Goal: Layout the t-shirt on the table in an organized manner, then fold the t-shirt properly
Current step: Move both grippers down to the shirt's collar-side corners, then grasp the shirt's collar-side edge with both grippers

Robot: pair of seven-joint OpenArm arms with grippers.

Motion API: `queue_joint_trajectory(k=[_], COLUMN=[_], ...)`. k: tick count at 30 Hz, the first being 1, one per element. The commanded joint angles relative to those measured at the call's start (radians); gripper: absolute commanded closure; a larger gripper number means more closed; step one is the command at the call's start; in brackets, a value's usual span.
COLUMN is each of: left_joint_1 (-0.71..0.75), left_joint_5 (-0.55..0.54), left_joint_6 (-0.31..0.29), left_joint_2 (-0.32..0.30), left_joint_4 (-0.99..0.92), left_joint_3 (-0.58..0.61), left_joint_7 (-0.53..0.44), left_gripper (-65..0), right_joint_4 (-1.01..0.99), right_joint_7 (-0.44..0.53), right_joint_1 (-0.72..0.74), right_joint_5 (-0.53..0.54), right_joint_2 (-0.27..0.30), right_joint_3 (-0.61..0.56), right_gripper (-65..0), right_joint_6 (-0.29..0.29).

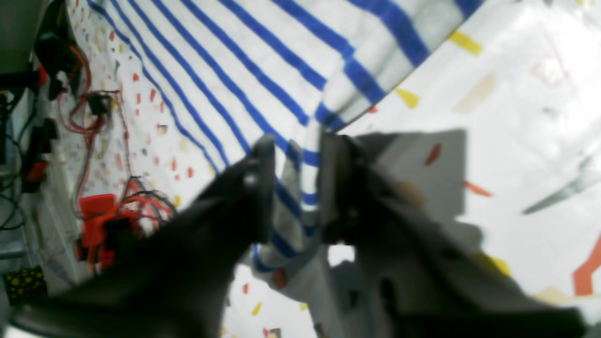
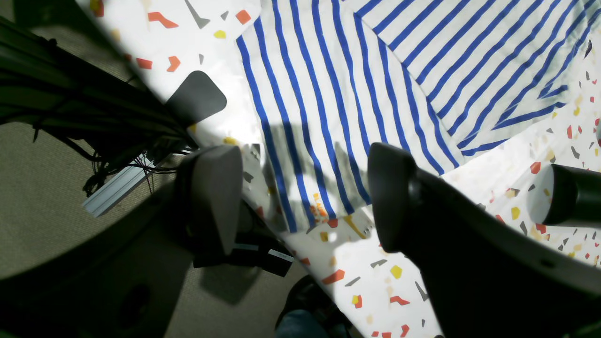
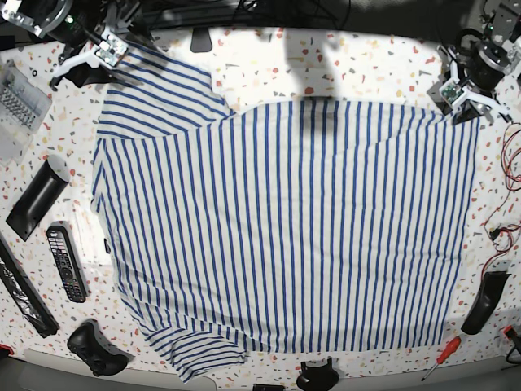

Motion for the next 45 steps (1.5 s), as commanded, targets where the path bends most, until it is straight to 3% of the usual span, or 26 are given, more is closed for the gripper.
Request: queue_joint_trajectory(k=[1,2,5,13,17,22,26,31,39,45], left_joint_1=[0.012,0.012,0.011,0.011,0.011,0.012,0.011,0.011,0.012,0.012], left_joint_5=[0.010,0.010,0.011,0.010,0.010,0.010,0.010,0.010,0.010,0.010], left_joint_6=[-0.037,-0.038,-0.038,-0.038,-0.038,-0.037,-0.038,-0.038,-0.038,-0.038], left_joint_2=[-0.006,-0.004,-0.004,-0.004,-0.004,-0.004,-0.004,-0.004,-0.004,-0.004], left_joint_4=[-0.013,-0.013,-0.012,-0.012,-0.012,-0.012,-0.012,-0.012,-0.012,-0.012], left_joint_3=[0.005,0.005,0.005,0.005,0.005,0.005,0.005,0.005,0.005,0.005], left_joint_7=[0.063,0.063,0.063,0.064,0.063,0.064,0.064,0.064,0.064,0.064], left_gripper=[-3.5,0.0,0.0,0.0,0.0,0.0,0.0,0.0,0.0,0.0], right_joint_4=[0.006,-0.007,-0.076,-0.240,-0.278,-0.333,-0.333,-0.314,-0.187,-0.126], right_joint_7=[0.021,0.035,0.077,0.084,0.078,0.048,0.045,0.042,-0.055,-0.113], right_joint_1=[-0.003,-0.003,0.023,0.154,0.191,0.230,0.231,0.231,0.232,0.232], right_joint_5=[0.003,0.003,-0.011,-0.381,-0.451,-0.540,-0.511,-0.323,-0.171,-0.196], right_joint_2=[0.011,0.012,0.011,0.012,0.012,0.011,0.012,0.012,0.012,0.012], right_joint_3=[0.005,0.003,-0.024,-0.223,-0.335,-0.414,-0.414,-0.414,-0.413,-0.410], right_gripper=[-40.4,-40.4,-40.4,-40.5,-40.5,-40.5,-40.4,-40.4,-40.4,-40.4], right_joint_6=[0.004,0.004,0.008,-0.012,-0.014,-0.113,-0.097,0.043,0.043,0.043])
